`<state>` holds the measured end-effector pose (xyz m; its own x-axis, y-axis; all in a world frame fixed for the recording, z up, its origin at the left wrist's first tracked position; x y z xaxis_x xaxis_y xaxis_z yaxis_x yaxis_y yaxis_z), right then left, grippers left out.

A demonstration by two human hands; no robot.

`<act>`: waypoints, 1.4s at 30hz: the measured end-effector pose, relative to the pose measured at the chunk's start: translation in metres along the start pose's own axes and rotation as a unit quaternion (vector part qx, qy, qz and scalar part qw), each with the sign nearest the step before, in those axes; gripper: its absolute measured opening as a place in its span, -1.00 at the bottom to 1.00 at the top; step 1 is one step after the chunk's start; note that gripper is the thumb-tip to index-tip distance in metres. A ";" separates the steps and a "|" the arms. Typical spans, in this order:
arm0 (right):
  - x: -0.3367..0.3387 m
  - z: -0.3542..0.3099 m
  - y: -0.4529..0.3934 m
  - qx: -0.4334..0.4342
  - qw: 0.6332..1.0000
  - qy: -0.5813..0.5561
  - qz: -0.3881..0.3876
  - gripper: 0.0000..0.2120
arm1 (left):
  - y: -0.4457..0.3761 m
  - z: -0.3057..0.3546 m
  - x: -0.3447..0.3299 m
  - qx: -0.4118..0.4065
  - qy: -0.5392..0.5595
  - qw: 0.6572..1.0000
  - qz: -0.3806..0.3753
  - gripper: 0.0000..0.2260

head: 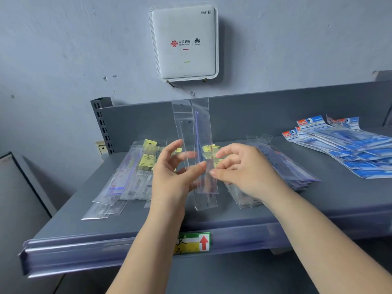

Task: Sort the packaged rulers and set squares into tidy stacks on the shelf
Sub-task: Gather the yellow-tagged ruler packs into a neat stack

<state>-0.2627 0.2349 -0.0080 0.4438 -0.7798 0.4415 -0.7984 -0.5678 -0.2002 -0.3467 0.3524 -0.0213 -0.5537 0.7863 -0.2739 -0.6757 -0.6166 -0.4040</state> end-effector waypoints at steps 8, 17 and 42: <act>0.029 0.011 -0.003 -0.001 0.994 -0.109 0.019 -0.81 | 0.001 0.000 -0.005 0.024 0.007 0.999 -0.036 -0.61; 0.105 0.060 -0.005 -0.115 0.966 0.166 0.159 -0.78 | -0.005 0.004 -0.014 0.038 0.014 0.998 -0.037 -0.69; 0.065 0.025 0.015 0.011 0.987 -0.114 0.110 -0.76 | -0.004 -0.001 -0.029 0.062 -0.006 0.996 -0.069 -0.96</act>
<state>-0.2353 0.1693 -0.0042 0.3421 -0.9228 0.1771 -0.8783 -0.3810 -0.2889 -0.3273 0.3319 -0.0131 -0.4562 0.8641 -0.2124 -0.8005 -0.5028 -0.3263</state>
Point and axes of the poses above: each hand's wrist, its own y-axis away from the middle knuckle, its own x-axis out of the back of the hand, z = x × y, the point moved 1 cm from there along -y, towards the middle knuckle, and after that the axes turned 6 degrees about -x, right-handed, at the moved point
